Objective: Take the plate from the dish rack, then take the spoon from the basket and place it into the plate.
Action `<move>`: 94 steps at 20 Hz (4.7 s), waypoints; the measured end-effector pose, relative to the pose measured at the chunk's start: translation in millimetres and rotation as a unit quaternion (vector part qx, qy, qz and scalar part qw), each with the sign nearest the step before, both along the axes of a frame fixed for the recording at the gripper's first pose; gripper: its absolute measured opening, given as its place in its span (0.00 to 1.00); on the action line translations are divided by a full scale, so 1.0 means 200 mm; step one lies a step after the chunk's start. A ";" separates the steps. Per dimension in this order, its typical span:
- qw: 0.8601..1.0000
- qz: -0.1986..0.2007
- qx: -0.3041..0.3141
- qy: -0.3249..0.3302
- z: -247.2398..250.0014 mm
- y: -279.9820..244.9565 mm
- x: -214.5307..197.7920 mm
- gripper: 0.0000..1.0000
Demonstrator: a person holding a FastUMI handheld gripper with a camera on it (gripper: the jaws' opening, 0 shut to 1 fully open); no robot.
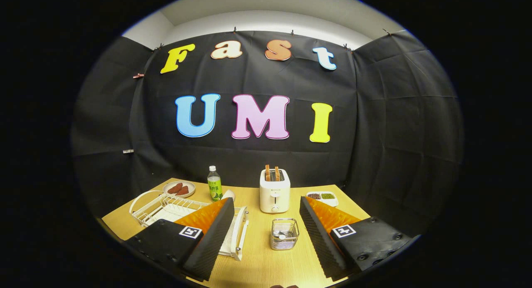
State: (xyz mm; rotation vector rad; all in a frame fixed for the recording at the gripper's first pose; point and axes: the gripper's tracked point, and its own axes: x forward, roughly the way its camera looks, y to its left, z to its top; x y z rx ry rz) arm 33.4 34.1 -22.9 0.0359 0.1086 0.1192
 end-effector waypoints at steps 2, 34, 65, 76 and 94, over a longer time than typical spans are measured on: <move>1.000 0.014 -0.015 0.010 0.00 0.03 0.05 0.98; 0.935 0.053 0.017 0.350 -0.75 0.65 0.67 0.54; 0.934 -0.026 -0.024 0.354 -0.60 0.63 0.69 0.33; 0.946 -0.052 -0.075 0.311 -0.49 0.62 0.72 0.30; 0.930 0.103 0.083 0.344 -0.40 0.19 0.10 0.25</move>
